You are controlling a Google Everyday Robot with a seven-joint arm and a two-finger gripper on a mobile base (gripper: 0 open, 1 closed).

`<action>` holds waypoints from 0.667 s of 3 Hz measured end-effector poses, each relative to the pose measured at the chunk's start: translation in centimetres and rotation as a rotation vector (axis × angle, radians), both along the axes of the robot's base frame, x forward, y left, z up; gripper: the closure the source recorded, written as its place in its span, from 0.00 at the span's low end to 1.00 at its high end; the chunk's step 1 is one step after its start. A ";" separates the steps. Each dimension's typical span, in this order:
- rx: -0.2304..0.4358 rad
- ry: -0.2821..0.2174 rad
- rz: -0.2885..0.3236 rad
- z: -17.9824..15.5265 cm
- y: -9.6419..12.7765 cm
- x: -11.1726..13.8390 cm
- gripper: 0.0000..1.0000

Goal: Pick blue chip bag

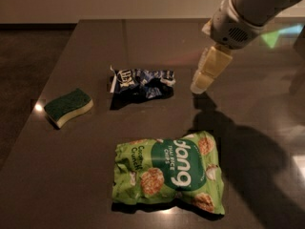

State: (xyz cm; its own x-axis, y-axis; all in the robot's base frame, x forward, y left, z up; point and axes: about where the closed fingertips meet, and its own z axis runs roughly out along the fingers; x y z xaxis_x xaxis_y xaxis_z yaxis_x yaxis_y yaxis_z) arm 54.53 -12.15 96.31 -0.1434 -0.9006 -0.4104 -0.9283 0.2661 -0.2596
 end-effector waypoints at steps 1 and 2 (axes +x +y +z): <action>0.019 0.005 0.020 -1.3 2.8 2.0 0.00; 0.027 0.019 0.037 -2.9 4.9 3.5 0.00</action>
Offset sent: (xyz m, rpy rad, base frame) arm 0.0540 0.0738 -0.0475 0.0378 0.0367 0.0553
